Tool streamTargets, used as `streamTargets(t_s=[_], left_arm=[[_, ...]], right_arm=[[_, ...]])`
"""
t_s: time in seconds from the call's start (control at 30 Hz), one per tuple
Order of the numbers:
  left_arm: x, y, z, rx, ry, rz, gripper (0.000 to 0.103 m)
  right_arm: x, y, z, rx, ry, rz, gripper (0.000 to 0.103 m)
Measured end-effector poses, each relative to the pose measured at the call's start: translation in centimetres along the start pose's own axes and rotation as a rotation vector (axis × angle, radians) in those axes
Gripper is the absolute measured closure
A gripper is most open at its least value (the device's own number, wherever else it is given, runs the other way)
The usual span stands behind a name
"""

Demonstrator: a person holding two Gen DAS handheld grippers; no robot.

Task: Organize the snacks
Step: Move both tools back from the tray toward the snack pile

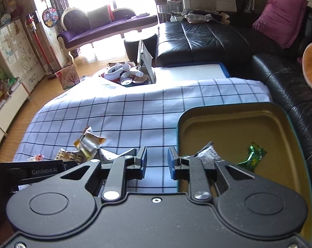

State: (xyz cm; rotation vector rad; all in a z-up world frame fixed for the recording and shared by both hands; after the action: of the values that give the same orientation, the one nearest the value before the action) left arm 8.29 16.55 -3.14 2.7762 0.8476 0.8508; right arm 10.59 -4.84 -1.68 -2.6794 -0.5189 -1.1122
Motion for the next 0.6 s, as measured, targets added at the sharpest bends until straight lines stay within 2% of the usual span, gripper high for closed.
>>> streamTargets(t_s=[0.33, 0.6], left_arm=[[1.9, -4.8, 0.0, 0.047, 0.006, -0.073, 0.068], [3.2, -8.7, 0.1, 0.086, 0.014, -0.127, 0.069]], right_arm=[[-0.2, -1.6, 1.9, 0.088, -0.041, 0.078, 0.071], [0.1, -3.1, 2.6, 0.097, -0.04, 0.102, 0.07]])
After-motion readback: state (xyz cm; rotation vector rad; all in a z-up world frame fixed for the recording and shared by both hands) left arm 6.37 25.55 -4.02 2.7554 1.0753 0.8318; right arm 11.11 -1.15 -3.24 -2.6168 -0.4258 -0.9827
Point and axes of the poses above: each gripper's, at about its wrist camera, not at the fingertips, and z roughly the way its jaws point, y to its right, x to its top, the point moved 9 cm from there along z, roughly the way its jaws point, and after that the axes turned 11 degrees about -z, right-handed, at the moved point
